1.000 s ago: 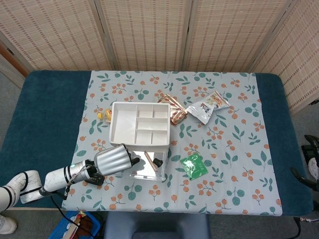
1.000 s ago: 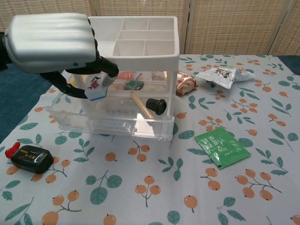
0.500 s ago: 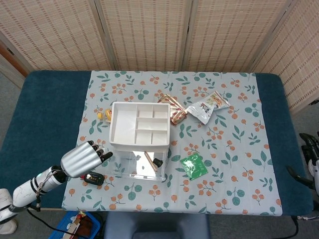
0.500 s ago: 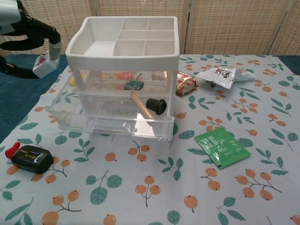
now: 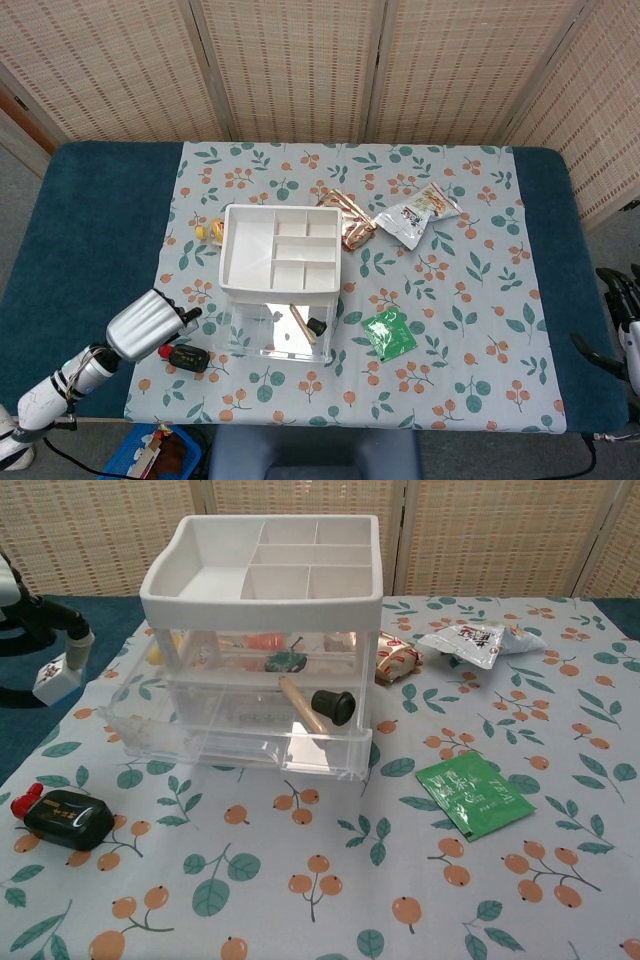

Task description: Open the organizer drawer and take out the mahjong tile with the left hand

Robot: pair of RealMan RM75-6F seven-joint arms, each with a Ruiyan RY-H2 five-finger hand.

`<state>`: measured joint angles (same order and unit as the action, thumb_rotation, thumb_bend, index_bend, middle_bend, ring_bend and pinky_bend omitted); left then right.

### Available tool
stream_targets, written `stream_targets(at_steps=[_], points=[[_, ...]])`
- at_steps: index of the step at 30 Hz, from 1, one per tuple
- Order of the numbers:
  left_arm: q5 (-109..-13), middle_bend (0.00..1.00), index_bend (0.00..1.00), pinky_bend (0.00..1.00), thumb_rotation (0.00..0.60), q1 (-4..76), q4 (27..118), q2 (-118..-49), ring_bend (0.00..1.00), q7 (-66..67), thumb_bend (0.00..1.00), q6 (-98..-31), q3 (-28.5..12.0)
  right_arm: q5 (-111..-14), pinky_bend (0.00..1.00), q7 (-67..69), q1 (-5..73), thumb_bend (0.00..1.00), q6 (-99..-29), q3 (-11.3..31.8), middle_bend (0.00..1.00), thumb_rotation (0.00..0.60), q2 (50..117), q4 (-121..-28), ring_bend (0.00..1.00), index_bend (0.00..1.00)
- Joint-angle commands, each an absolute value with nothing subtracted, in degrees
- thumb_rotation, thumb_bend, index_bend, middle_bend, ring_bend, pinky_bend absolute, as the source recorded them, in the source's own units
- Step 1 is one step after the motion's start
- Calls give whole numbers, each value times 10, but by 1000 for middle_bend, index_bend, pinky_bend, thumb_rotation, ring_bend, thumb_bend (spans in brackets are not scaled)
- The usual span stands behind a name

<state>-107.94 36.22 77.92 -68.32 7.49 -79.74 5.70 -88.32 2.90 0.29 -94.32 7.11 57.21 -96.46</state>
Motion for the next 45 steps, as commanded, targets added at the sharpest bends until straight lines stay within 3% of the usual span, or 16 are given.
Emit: stream_targets(at_steps=[1, 35, 41, 45], points=[[-1072, 898, 582, 1000, 600, 363, 752, -703, 933, 71, 200, -783, 51, -883, 153, 28, 1, 190, -946, 71, 155, 600, 571, -966, 88, 95], [-1007, 898, 559, 1000, 600, 372, 661, -814, 933, -48, 200, -657, 64, -881, 153, 13, 2, 190, -943, 69, 155, 600, 569, -977, 88, 95], [-998, 899, 535, 1000, 600, 380, 657, -830, 933, -53, 200, -637, 60, -882, 153, 12, 2, 191, -942, 69, 155, 600, 568, -979, 88, 96], [-990, 899, 466, 1000, 600, 381, 657, -835, 933, -49, 200, -633, 56, -881, 153, 11, 1, 191, -944, 69, 155, 600, 566, -980, 88, 95]])
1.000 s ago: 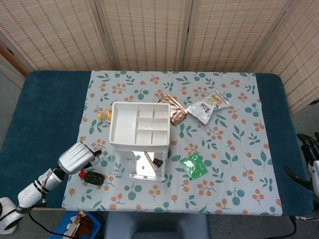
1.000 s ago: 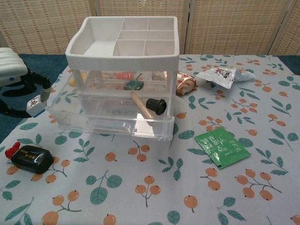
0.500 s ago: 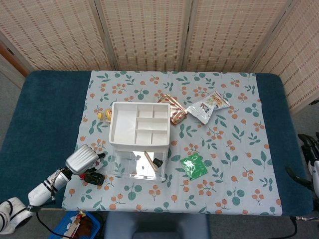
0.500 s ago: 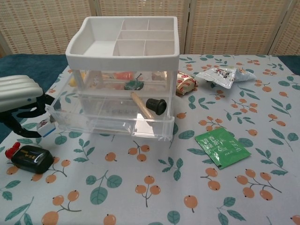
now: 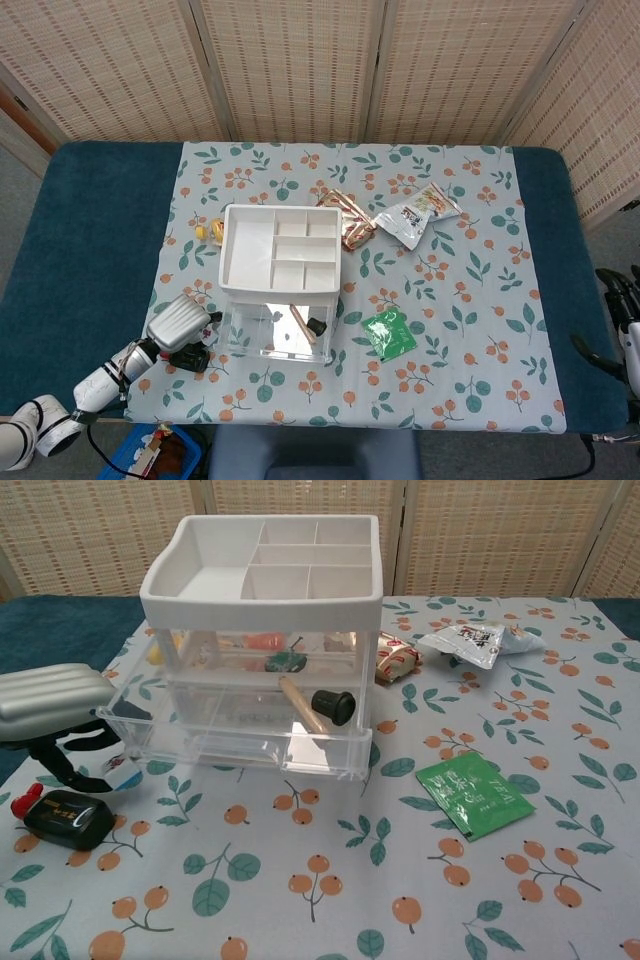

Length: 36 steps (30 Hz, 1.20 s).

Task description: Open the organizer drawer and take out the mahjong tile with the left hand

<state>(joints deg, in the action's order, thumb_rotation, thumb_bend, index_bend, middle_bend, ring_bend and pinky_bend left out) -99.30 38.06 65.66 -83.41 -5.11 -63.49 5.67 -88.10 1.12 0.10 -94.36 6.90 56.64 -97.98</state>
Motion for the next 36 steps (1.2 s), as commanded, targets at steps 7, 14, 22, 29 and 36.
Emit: stream_targets(at_steps=[7, 14, 22, 29, 36], points=[[-977, 899, 326, 1000, 600, 375, 666, -829, 933, -40, 200, -630, 54, -881, 153, 13, 1, 190, -945, 69, 155, 600, 566, -979, 87, 95], [-934, 899, 305, 1000, 600, 349, 676, -813, 933, -37, 200, -643, 37, -881, 153, 15, 2, 190, -939, 68, 155, 600, 565, -978, 88, 95], [-827, 890, 292, 1000, 600, 291, 724, -766, 893, -31, 200, -669, -5, -871, 153, 18, 4, 191, -920, 62, 155, 600, 565, -976, 88, 95], [-727, 748, 254, 979, 600, 227, 831, -711, 714, 37, 200, -719, -34, -875, 153, 22, 12, 191, -888, 45, 155, 600, 575, -971, 88, 96], [-703, 640, 243, 762, 600, 166, 900, -700, 563, 100, 200, -812, -38, -883, 153, 32, 20, 190, -865, 33, 155, 600, 591, -961, 87, 96]])
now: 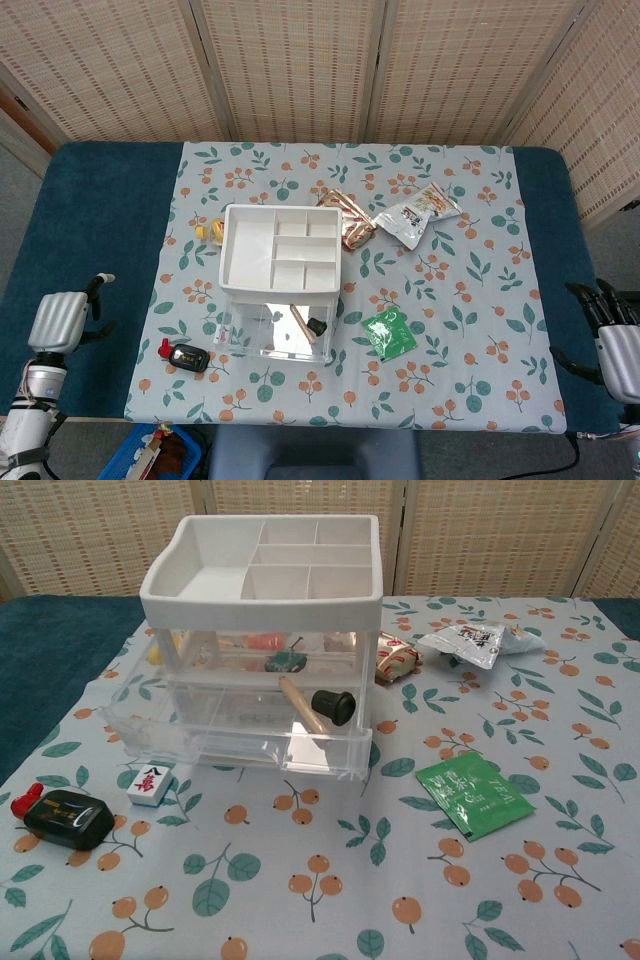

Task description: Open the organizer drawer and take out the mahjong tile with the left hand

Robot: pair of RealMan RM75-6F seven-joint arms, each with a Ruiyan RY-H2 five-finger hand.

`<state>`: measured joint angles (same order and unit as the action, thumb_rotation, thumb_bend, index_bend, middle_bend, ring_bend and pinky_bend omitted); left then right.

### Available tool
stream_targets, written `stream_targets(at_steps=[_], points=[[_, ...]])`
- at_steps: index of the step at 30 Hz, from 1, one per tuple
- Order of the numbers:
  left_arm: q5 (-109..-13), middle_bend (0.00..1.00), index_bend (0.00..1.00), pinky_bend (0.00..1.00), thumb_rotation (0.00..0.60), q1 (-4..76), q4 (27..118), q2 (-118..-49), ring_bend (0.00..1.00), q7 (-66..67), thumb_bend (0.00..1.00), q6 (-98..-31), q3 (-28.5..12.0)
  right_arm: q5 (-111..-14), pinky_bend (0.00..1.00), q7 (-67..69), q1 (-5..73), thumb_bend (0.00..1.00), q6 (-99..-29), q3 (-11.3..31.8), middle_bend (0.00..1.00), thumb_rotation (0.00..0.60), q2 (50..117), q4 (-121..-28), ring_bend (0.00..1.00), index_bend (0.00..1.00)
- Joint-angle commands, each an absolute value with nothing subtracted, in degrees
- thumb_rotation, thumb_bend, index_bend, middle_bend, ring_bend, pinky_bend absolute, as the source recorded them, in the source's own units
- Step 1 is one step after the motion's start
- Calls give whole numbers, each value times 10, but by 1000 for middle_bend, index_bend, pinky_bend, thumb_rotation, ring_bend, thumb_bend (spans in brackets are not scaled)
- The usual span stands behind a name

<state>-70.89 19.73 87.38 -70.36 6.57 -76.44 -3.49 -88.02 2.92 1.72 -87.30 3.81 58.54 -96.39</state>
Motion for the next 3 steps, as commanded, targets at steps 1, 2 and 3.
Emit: stream_targets(at_steps=[1, 2, 3], points=[[-706, 625, 243, 731, 600, 159, 905, -702, 549, 107, 200, -824, -37, -884, 153, 34, 21, 191, -862, 31, 155, 600, 593, -960, 87, 95], [-709, 617, 243, 715, 600, 153, 909, -702, 543, 113, 200, -834, -35, -885, 153, 35, 22, 191, -860, 30, 155, 600, 595, -959, 88, 95], [-712, 605, 243, 690, 600, 145, 917, -702, 535, 119, 200, -845, -34, -885, 153, 37, 23, 191, -857, 29, 155, 600, 597, -957, 88, 95]])
